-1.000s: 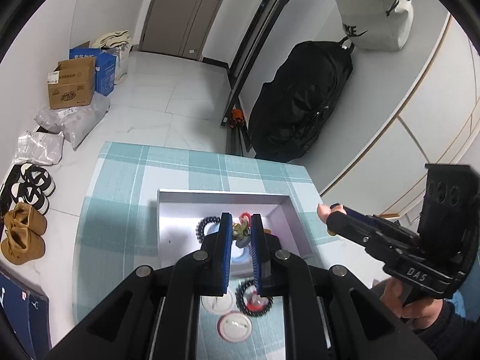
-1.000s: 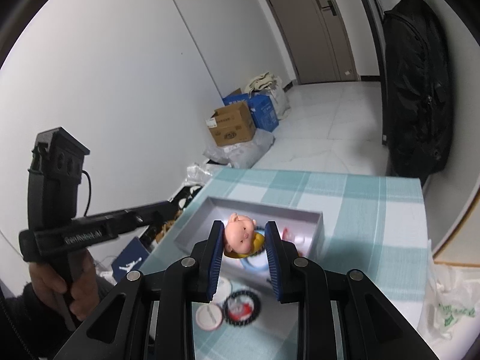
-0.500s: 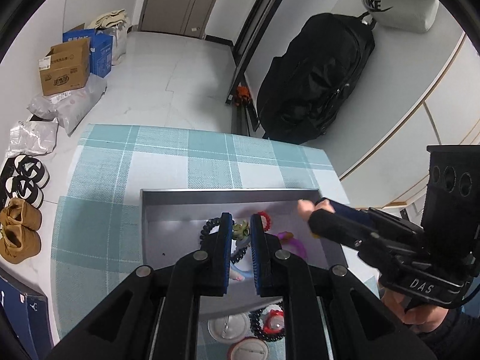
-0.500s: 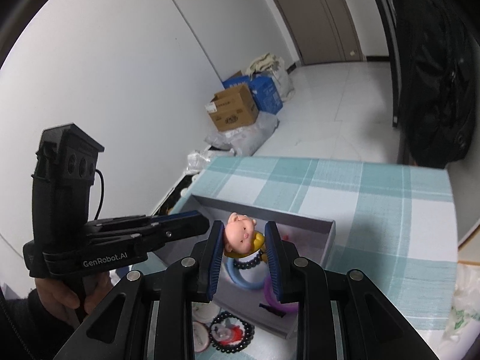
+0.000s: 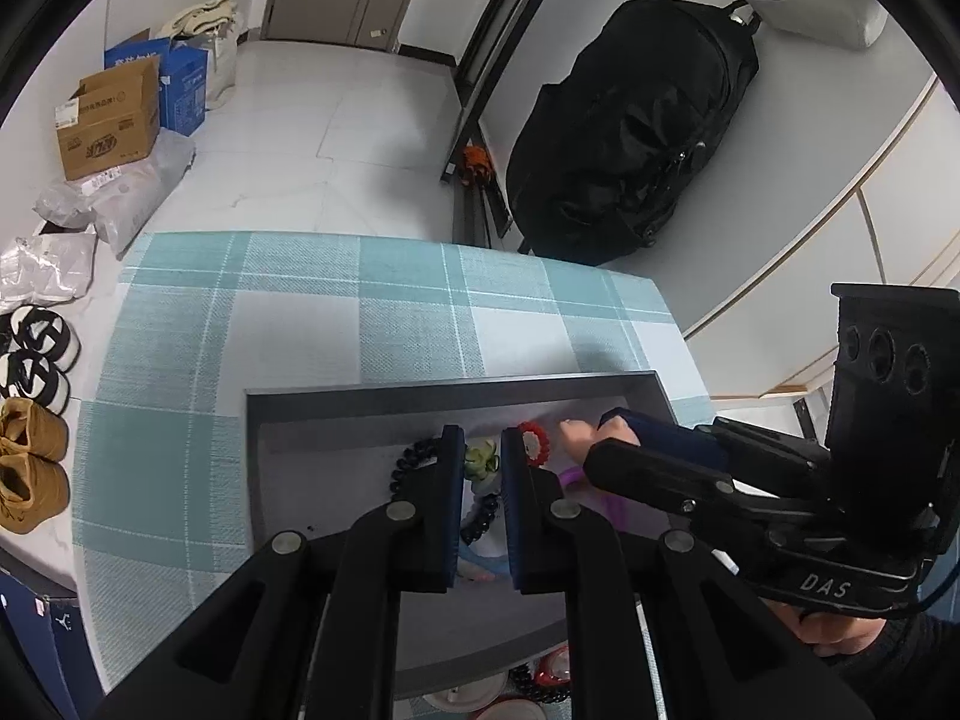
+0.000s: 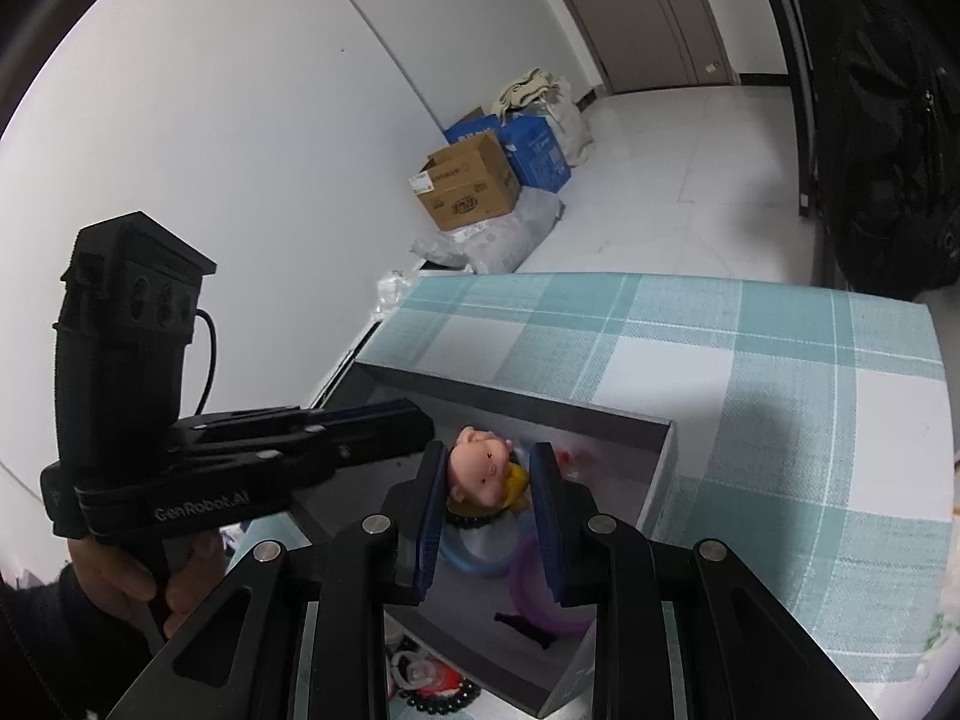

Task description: Organize jewelry

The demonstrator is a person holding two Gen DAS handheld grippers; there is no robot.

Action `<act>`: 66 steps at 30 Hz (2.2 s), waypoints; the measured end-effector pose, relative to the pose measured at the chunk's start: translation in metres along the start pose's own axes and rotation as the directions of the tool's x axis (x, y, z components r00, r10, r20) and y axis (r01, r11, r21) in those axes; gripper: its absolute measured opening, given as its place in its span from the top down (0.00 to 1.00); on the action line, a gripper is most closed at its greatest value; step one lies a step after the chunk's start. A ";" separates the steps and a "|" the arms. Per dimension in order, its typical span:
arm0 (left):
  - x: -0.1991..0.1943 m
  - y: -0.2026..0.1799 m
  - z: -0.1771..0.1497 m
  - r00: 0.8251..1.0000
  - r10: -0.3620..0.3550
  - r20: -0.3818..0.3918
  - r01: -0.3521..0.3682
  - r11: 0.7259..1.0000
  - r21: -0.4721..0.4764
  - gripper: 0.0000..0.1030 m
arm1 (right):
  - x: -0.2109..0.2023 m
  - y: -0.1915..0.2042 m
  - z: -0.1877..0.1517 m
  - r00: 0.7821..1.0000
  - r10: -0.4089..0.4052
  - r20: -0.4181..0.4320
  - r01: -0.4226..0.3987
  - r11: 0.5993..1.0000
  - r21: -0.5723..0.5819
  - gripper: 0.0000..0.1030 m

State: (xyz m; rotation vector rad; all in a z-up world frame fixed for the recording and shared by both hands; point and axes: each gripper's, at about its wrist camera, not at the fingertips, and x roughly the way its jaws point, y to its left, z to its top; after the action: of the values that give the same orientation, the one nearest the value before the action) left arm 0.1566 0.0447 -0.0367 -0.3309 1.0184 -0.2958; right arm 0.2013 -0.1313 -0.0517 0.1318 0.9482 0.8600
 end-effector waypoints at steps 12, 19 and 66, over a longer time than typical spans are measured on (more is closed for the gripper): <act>-0.010 0.010 0.006 0.995 -0.093 0.024 0.095 0.993 -0.076 0.64 | -0.018 0.010 -0.001 0.996 -0.011 0.084 0.016 0.998 -0.064 0.36; -0.032 0.010 0.004 0.986 -0.120 0.116 0.131 0.988 -0.088 0.49 | -0.039 0.007 -0.006 0.988 -0.020 0.150 0.025 0.999 -0.035 0.29; -0.021 -0.029 -0.115 0.971 0.235 -0.052 -0.225 0.961 0.159 0.38 | -0.096 0.009 -0.071 0.969 -0.085 0.231 0.068 0.994 0.081 0.01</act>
State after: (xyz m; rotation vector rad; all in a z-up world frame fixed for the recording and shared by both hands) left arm 0.0444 0.0112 -0.0637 -0.0619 1.0857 -0.1740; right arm 0.1145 -0.2104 -0.0272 0.2522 0.7579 0.7214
